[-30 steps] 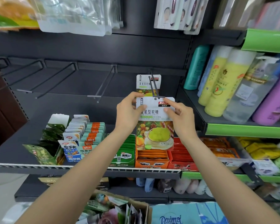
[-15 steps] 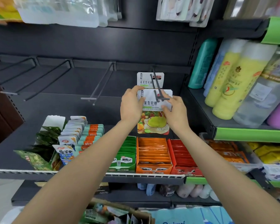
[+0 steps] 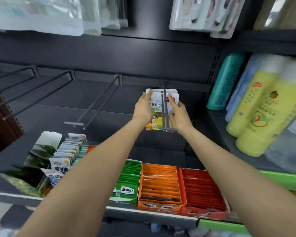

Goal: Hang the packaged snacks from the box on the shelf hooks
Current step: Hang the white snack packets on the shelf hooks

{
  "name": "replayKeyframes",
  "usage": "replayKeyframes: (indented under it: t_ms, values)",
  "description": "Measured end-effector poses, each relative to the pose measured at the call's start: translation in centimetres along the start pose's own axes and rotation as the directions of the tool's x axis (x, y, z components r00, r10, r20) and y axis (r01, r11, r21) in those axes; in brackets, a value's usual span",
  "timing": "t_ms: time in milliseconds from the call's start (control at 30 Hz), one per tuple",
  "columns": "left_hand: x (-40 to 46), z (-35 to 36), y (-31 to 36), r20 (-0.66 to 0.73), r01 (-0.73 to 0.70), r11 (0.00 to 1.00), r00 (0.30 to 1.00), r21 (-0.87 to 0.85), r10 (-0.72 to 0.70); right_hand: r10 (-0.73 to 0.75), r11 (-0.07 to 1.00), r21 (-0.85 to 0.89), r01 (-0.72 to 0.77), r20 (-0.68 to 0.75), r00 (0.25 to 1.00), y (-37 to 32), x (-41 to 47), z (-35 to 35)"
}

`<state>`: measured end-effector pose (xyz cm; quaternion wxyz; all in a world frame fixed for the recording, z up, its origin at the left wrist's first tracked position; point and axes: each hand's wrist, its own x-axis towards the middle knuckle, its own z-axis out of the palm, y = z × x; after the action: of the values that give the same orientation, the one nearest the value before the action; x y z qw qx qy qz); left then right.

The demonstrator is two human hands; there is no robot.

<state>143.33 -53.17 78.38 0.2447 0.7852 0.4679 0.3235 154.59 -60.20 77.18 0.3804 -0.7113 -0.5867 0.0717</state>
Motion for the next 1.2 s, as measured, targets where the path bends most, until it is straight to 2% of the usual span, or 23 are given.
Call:
replayKeyframes:
  t_ms: [100, 167, 333, 433, 533, 633, 800, 1000, 1100, 1200]
  values:
    - [0.2, 0.1, -0.2, 0.002, 0.005, 0.999, 1.0, -0.036, -0.004, 0.098, 0.991, 0.093, -0.1, 0.018, 0.995, -0.1, 0.7, -0.4]
    - [-0.4, -0.1, 0.0, -0.009, 0.005, 0.999, 1.0, -0.044, -0.005, 0.124, 0.988, 0.093, -0.126, 0.028, 0.992, -0.6, 0.4, -0.4]
    - [-4.3, -1.0, 0.1, -0.125, 0.023, 0.998, 0.992, -0.058, -0.03, 0.094, 0.99, 0.11, -0.089, -0.047, 0.994, -1.4, -2.3, -0.1]
    - [-8.0, -2.0, -0.8, -0.105, -0.008, 0.998, 0.994, -0.064, 0.002, 0.066, 0.994, 0.094, -0.061, -0.052, 0.996, -2.3, -5.8, -0.1]
    - [-12.5, -4.0, -1.5, -0.094, -0.011, 0.999, 0.996, -0.038, 0.007, 0.098, 0.978, 0.186, -0.094, -0.017, 0.995, -3.9, -10.1, 0.5]
    - [-18.1, -6.2, -2.7, -0.087, -0.017, 0.998, 0.996, -0.068, 0.011, 0.086, 0.977, 0.197, -0.088, 0.018, 0.996, -6.2, -15.8, 1.3]
    - [-28.3, -8.9, -6.7, 0.028, 0.009, 0.998, 1.0, -0.058, -0.008, 0.078, 0.991, 0.095, -0.095, 0.17, 0.982, -9.7, -25.9, 4.3]
    - [-38.1, -11.2, -11.5, 0.271, 0.036, 0.997, 0.961, 0.07, -0.053, 0.247, 0.968, -0.114, -0.223, 0.29, 0.925, -11.3, -37.3, 7.8]
    - [-41.5, -11.0, -12.8, 0.431, -0.008, 0.989, 0.901, 0.15, -0.058, 0.331, 0.939, -0.208, -0.275, 0.319, 0.888, -11.3, -41.0, 8.7]
    - [-43.5, -10.4, -13.5, 0.565, -0.127, 0.943, 0.822, 0.308, -0.074, 0.335, 0.94, -0.18, -0.289, 0.35, 0.875, -11.1, -43.2, 8.9]
